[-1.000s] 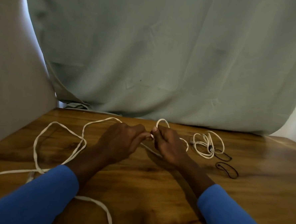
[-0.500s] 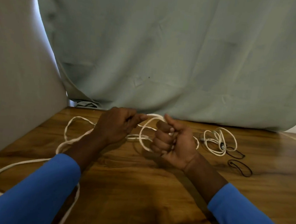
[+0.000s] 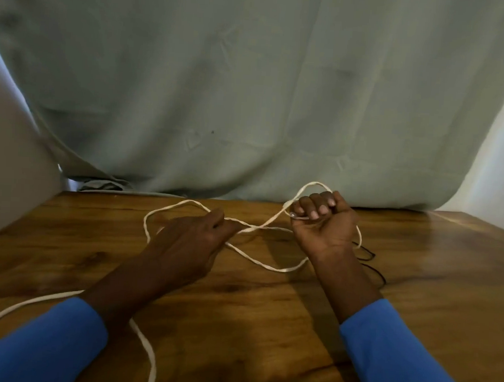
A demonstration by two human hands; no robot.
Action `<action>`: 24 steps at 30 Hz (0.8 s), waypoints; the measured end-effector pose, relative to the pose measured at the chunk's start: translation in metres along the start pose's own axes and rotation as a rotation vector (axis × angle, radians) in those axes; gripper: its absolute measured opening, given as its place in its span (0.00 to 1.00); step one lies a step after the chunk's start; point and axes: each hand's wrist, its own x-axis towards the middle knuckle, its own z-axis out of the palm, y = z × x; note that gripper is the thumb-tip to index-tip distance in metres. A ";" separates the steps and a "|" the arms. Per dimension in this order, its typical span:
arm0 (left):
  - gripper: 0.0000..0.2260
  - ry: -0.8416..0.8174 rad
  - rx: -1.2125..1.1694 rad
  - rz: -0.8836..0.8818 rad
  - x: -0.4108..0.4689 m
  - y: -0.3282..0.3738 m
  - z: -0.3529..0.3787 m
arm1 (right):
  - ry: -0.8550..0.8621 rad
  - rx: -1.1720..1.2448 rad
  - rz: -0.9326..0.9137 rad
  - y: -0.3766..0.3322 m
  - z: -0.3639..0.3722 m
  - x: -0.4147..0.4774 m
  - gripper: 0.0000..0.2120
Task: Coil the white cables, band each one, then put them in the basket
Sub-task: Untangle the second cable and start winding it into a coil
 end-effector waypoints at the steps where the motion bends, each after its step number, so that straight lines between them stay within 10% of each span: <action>1: 0.15 -0.025 0.025 0.022 0.001 0.003 0.000 | 0.011 -0.018 -0.001 0.002 0.001 -0.001 0.22; 5: 0.13 -0.057 0.100 0.113 0.004 0.016 -0.008 | -0.033 -0.253 -0.040 0.018 0.005 -0.005 0.22; 13: 0.12 0.021 -0.181 0.126 0.001 0.017 -0.012 | -0.425 -1.718 -0.522 0.061 -0.010 -0.025 0.14; 24: 0.09 0.350 -0.770 -0.485 0.000 0.001 -0.016 | -0.337 -1.128 0.148 0.073 -0.003 -0.035 0.22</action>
